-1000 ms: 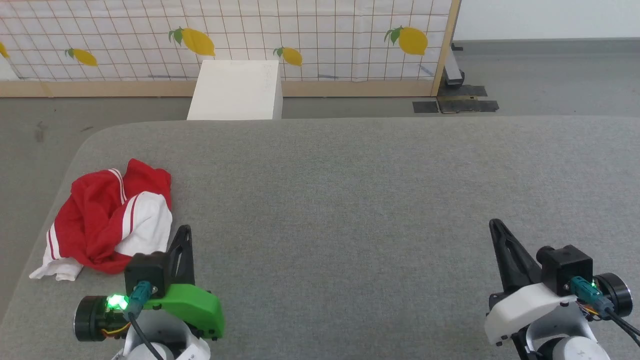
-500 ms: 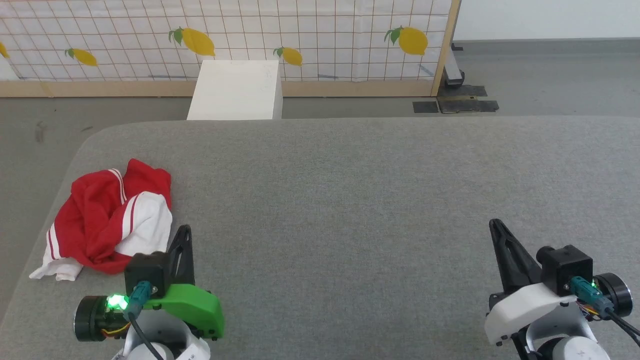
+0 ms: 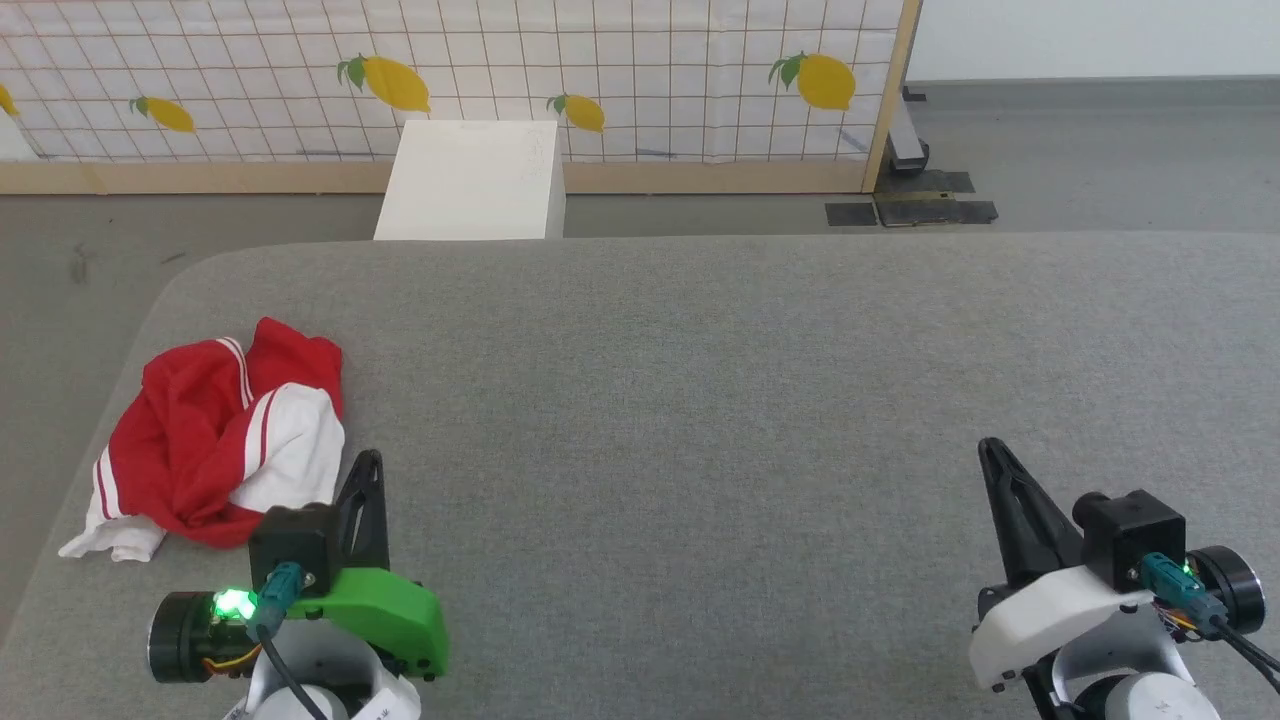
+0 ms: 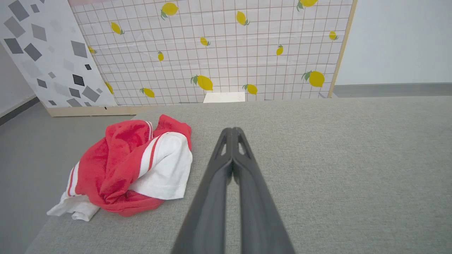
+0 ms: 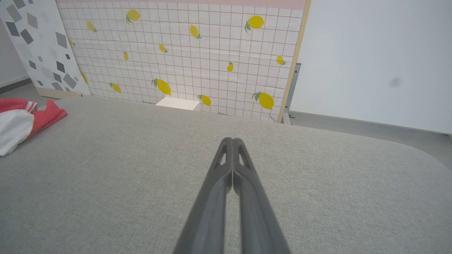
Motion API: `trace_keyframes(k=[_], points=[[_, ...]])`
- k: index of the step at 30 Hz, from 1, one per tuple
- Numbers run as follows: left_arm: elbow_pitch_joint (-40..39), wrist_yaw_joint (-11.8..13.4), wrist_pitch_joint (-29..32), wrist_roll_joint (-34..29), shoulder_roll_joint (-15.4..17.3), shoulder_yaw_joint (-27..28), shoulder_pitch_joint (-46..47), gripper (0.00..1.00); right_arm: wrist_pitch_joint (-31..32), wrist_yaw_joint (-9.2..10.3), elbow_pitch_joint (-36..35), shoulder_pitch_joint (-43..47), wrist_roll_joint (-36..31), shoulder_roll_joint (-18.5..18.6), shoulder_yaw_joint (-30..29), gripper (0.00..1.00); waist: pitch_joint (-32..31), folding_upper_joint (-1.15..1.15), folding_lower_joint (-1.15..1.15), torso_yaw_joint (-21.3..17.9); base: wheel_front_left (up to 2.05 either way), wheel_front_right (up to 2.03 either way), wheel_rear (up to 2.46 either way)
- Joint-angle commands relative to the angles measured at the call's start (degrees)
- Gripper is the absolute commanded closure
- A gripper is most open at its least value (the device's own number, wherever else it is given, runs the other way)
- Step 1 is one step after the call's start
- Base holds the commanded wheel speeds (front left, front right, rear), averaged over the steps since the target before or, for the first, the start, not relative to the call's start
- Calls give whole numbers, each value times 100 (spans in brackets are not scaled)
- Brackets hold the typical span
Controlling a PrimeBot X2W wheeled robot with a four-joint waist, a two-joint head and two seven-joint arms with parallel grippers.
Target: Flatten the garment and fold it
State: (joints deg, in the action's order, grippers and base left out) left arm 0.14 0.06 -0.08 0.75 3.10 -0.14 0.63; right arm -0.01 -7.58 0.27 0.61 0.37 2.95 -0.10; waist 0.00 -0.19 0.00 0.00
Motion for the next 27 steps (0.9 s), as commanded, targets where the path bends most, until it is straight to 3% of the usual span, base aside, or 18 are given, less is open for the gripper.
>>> trace_keyframes(k=[1, 19, 20, 27], points=[[-14, -6, 8, -75, -23, 14, -63, 100, 1, 9, -27, -61, -37, -7, 10, 100, 0, 19, 0, 0, 0, 0, 0], [-14, -6, 8, -75, -23, 14, -63, 100, 1, 9, -27, -61, -37, -7, 10, 100, 0, 19, 0, 0, 0, 0, 0], [1, 0, -1, 4, 0, -4, 0, 0, -1, 0, 1, 1, 2, 0, -1, 0, 0, 0, 0, 0, 0, 0, 0], [36, 3, -40, 50, 0, -48, 4, 0, -39, 0, 29, 9, 27, 1, -1, 0, 1, 1, 0, 0, 0, 0, 0]])
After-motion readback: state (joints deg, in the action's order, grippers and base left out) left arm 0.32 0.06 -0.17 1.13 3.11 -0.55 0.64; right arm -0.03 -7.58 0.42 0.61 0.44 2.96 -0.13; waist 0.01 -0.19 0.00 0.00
